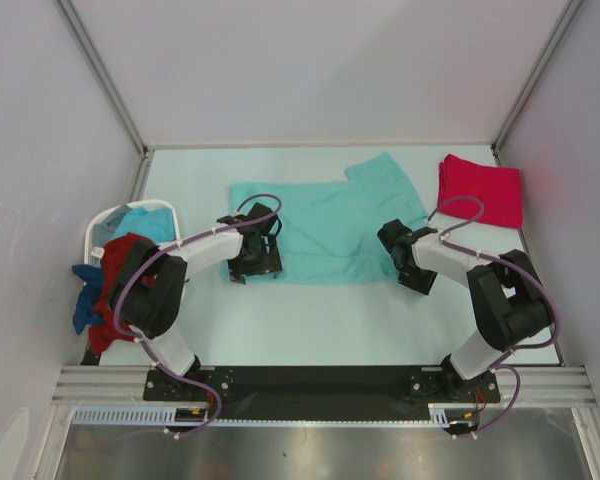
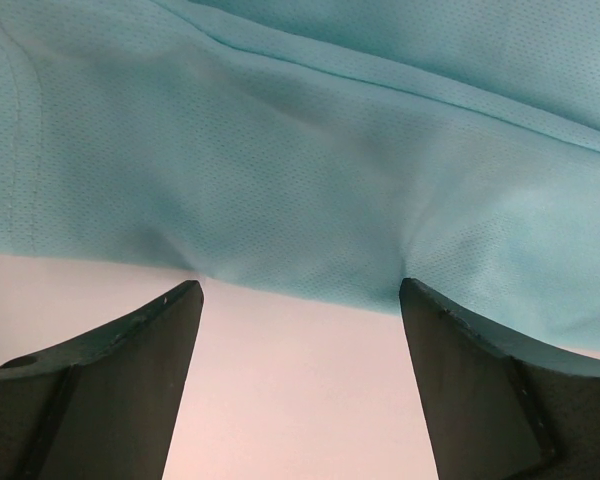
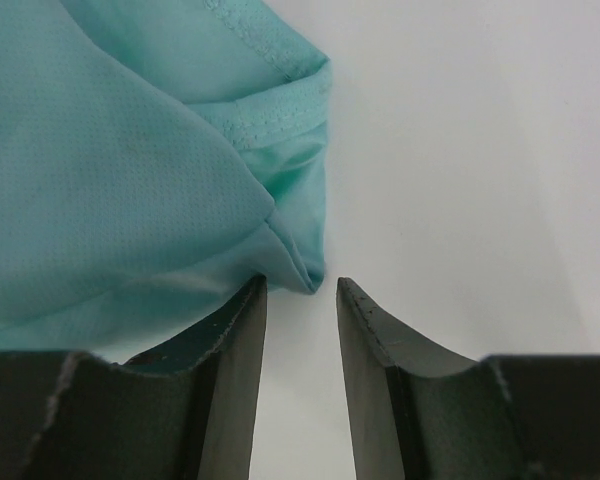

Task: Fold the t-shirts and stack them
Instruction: Fold the flattened tshirt in 1/3 of the way

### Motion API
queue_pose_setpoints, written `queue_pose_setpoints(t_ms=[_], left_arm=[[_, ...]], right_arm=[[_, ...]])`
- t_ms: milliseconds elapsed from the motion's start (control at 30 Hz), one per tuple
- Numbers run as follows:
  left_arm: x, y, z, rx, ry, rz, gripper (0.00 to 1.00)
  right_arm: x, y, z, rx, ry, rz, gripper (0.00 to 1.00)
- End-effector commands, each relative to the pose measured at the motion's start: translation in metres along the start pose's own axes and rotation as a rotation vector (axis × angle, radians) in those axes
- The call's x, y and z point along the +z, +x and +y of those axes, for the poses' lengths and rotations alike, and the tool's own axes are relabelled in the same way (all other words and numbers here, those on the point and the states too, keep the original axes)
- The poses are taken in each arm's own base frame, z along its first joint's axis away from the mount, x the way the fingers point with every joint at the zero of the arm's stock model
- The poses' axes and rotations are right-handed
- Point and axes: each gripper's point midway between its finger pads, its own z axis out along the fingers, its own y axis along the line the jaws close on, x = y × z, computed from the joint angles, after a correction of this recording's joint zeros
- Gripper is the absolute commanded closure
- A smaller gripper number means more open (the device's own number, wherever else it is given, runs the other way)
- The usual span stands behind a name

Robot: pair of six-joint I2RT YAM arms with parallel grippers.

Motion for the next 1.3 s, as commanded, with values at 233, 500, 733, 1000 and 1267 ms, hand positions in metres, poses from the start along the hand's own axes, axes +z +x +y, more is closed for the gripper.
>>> queue_pose_setpoints(t_ms=[233, 500, 733, 1000, 1267], left_arm=[[-0.014, -0.004, 0.0, 0.005, 0.027, -0.029, 0.14], [-0.014, -0.004, -0.001, 0.008, 0.028, -0.028, 0.14], [-0.014, -0.005, 0.0, 0.008, 0.027, -0.032, 0.14], [-0.01, 0.0, -0.001, 0.001, 0.026, -0.01, 0.17], [-0.011, 0.0, -0.001, 0.004, 0.03, -0.017, 0.17]], right_arm=[[0.02, 0.002, -0.001, 0.017, 0.017, 0.018, 0.88], [0.016, 0.01, -0.02, -0.003, 0.07, 0.044, 1.0], [0.012, 0.016, -0.039, -0.027, 0.135, 0.063, 1.0], [0.005, 0.014, -0.049, 0.0, 0.139, 0.061, 1.0], [-0.01, -0.006, -0.021, 0.01, -0.012, -0.024, 0.73]])
